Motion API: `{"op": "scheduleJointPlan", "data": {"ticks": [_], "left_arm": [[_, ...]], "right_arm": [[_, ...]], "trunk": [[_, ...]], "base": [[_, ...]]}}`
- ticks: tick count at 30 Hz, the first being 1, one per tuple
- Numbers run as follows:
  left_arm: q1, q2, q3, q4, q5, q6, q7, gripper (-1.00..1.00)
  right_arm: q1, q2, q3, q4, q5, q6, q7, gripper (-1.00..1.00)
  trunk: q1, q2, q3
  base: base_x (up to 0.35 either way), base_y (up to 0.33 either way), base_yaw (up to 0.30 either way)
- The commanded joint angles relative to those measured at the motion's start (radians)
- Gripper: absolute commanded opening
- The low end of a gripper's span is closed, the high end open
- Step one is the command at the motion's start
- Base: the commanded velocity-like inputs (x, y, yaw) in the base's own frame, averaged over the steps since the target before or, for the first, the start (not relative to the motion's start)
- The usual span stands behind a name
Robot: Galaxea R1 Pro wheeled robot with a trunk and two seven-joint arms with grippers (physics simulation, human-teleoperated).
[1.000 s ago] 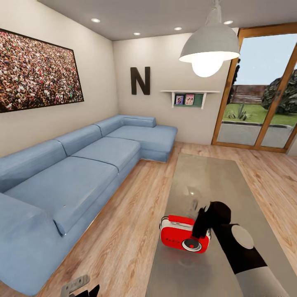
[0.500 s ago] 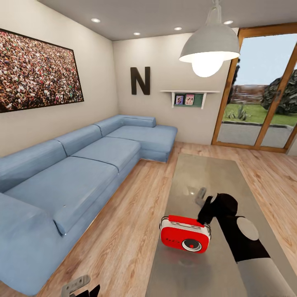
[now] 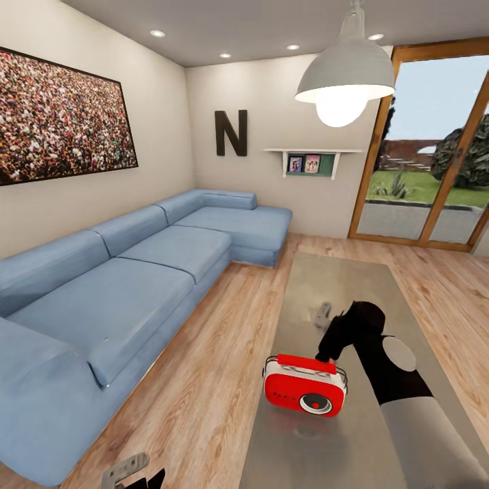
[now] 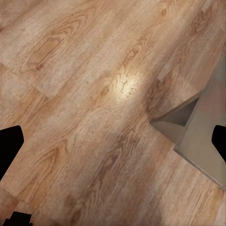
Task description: Turn on the radio receiver that's on the table in the living room.
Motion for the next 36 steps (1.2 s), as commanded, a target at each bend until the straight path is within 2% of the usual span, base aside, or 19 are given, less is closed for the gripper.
{"op": "scheduleJointPlan", "data": {"ticks": [1, 5, 11, 14, 18, 24, 36], "left_arm": [[0.0, 0.0, 0.0, 0.0, 0.0, 0.0, 0.0, 1.0], [0.0, 0.0, 0.0, 0.0, 0.0, 0.0, 0.0, 1.0], [0.0, -0.001, 0.0, 0.004, 0.0, 0.0, 0.0, 1.0], [0.0, 0.0, 0.0, 0.008, 0.0, 0.0, 0.001, 1.0], [0.0, 0.0, 0.0, 0.008, 0.0, 0.0, 0.0, 1.0], [0.0, 0.0, 0.0, 0.008, 0.0, 0.0, 0.001, 1.0], [0.0, -0.001, 0.0, 0.008, -0.001, 0.0, 0.002, 1.0]], "right_arm": [[-0.005, 0.0, 0.0, 0.002, 0.0, 0.0, 0.002, 1.0], [-0.036, 0.0, -0.001, 0.033, -0.001, 0.001, 0.008, 1.0], [-0.092, -0.008, -0.005, 0.147, -0.001, -0.001, 0.012, 1.0], [-0.13, -0.008, -0.005, 0.239, -0.001, -0.001, 0.012, 1.0], [-0.158, -0.008, -0.005, 0.303, -0.001, -0.003, 0.012, 1.0], [-0.195, -0.008, -0.004, 0.324, 0.0, -0.005, 0.012, 1.0], [-0.211, -0.009, -0.002, 0.32, 0.005, -0.009, 0.002, 1.0]], "trunk": [[0.0, 0.0, 0.0], [0.0, 0.0, 0.0], [0.0, 0.0, 0.0], [0.0, 0.0, 0.0], [0.0, 0.0, 0.0], [0.0, 0.0, 0.0], [0.0, 0.0, 0.0]], "base": [[0.0, 0.0, 0.0], [0.0, 0.0, 0.0], [0.0, 0.0, 0.0], [0.0, 0.0, 0.0], [0.0, 0.0, 0.0], [0.0, 0.0, 0.0], [0.0, 0.0, 0.0]]}}
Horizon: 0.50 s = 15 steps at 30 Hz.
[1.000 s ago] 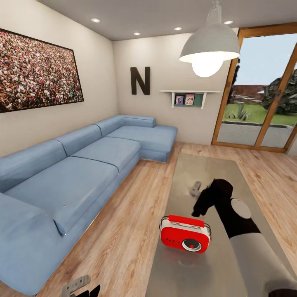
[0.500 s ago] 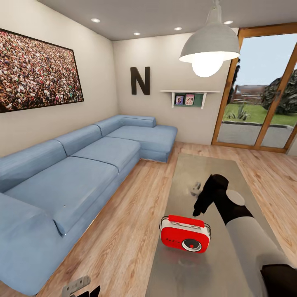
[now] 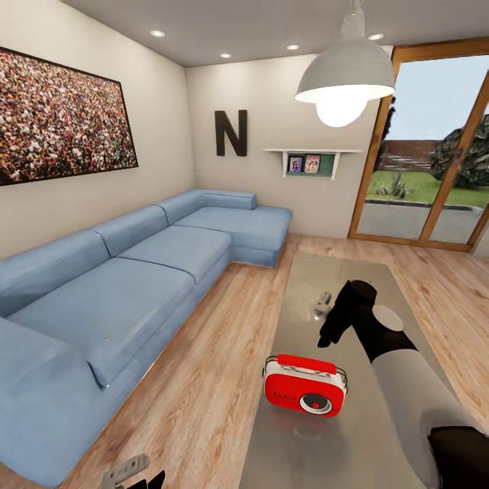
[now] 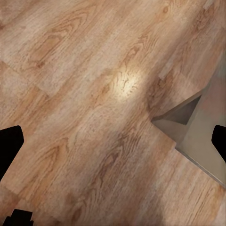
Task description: Turn on the radio receiver that's on the table in the living room.
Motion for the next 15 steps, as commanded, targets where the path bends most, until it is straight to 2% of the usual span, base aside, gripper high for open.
{"op": "scheduleJointPlan", "data": {"ticks": [1, 9, 15], "left_arm": [[0.0, 0.0, 0.0, 0.0, 0.0, 0.0, 0.0, 1.0], [0.0, 0.001, 0.0, 0.0, 0.001, 0.0, 0.0, 1.0], [0.0, 0.001, 0.0, 0.0, 0.0, 0.0, 0.0, 1.0]], "right_arm": [[-0.003, 0.0, 0.0, -0.001, 0.0, 0.0, 0.001, 1.0], [-0.088, 0.013, 0.002, -0.014, -0.003, 0.006, 0.001, 1.0], [-0.109, 0.015, 0.001, -0.032, -0.005, 0.007, -0.002, 1.0]], "trunk": [[0.0, 0.0, 0.0], [0.0, 0.0, 0.0], [0.0, 0.0, 0.0]], "base": [[0.0, 0.0, 0.0], [0.0, 0.0, 0.0], [0.0, 0.0, 0.0]]}}
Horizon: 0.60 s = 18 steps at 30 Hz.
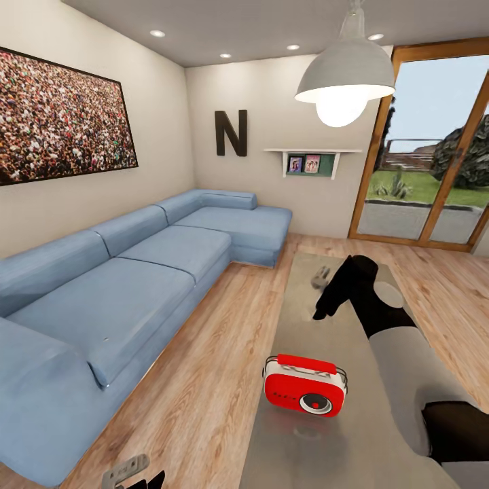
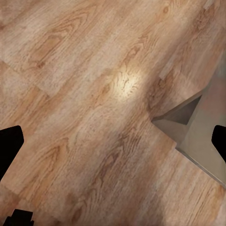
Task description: Turn on the radio receiver that's on the table in the living room.
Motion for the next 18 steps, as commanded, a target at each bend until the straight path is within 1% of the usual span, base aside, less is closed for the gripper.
{"op": "scheduleJointPlan", "data": {"ticks": [1, 6, 8, 9, 10, 13, 18], "left_arm": [[0.0, 0.0, 0.0, 0.0, 0.0, 0.0, 0.0, 1.0], [0.0, 0.0, 0.0, 0.0, 0.0, 0.0, 0.0, 1.0], [0.0, 0.0, 0.0, 0.0, 0.0, 0.0, 0.0, 1.0], [0.0, 0.0, 0.0, 0.0, 0.0, 0.0, 0.0, 1.0], [0.0, 0.0, 0.0, 0.0, 0.0, 0.0, 0.0, 1.0], [0.0, 0.0, 0.0, 0.0, 0.001, 0.0, 0.0, 1.0], [0.0, 0.0, 0.0, 0.0, 0.002, 0.0, -0.001, 1.0]], "right_arm": [[0.0, 0.0, 0.0, -0.001, -0.001, 0.0, 0.0, 1.0], [-0.002, 0.003, 0.0, -0.004, -0.009, -0.002, -0.002, 1.0], [-0.002, 0.014, 0.0, -0.005, -0.009, -0.003, -0.002, 1.0], [-0.002, 0.03, 0.0, -0.005, -0.009, -0.004, 0.002, 1.0], [-0.002, 0.035, 0.0, -0.005, -0.008, -0.005, 0.003, 1.0], [-0.002, 0.061, 0.002, -0.002, -0.007, -0.008, 0.009, 1.0], [-0.002, 0.118, 0.004, 0.003, -0.006, -0.01, 0.012, 1.0]], "trunk": [[0.0, 0.0, 0.0], [0.0, 0.0, 0.0], [0.0, 0.0, 0.0], [0.0, 0.0, 0.0], [0.0, 0.0, 0.0], [0.0, 0.0, 0.0], [0.0, 0.0, 0.0]], "base": [[0.0, 0.0, 0.0], [0.0, 0.0, 0.0], [0.0, 0.0, 0.0], [0.0, 0.0, 0.0], [0.0, 0.0, 0.0], [0.0, 0.0, 0.0], [0.0, 0.0, 0.0]]}}
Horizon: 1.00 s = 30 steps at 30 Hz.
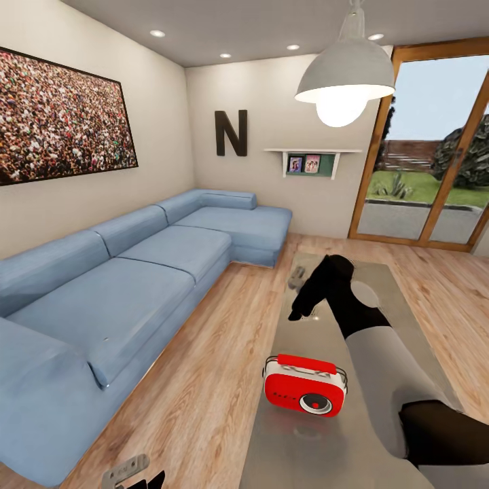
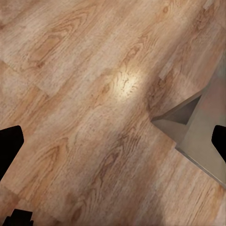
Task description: Turn on the radio receiver that's on the table in the living room.
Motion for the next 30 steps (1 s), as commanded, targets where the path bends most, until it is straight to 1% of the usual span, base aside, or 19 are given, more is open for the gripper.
{"op": "scheduleJointPlan", "data": {"ticks": [1, 4, 6, 30], "left_arm": [[0.0, 0.0, 0.0, 0.0, 0.0, 0.0, 0.0, 1.0], [0.0, 0.0, 0.0, 0.0, 0.001, 0.0, 0.0, 1.0], [0.0, 0.0, 0.0, 0.0, 0.001, 0.0, 0.0, 1.0], [0.0, 0.001, -0.001, -0.003, 0.002, 0.0, -0.002, 1.0]], "right_arm": [[0.0, 0.012, 0.003, 0.001, 0.0, 0.0, 0.0, 1.0], [0.0, 0.031, 0.021, 0.002, 0.0, 0.0, 0.0, 1.0], [0.0, 0.034, 0.027, 0.003, -0.002, 0.0, 0.0, 1.0], [0.0, 0.034, 0.028, 0.015, -0.003, 0.0, -0.001, 1.0]], "trunk": [[0.0, 0.0, 0.0], [0.0, 0.0, 0.0], [0.0, 0.0, 0.0], [0.0, 0.0, 0.0]], "base": [[0.0, 0.0, 0.0], [0.0, 0.0, 0.0], [0.0, 0.0, 0.0], [0.0, 0.0, 0.0]]}}
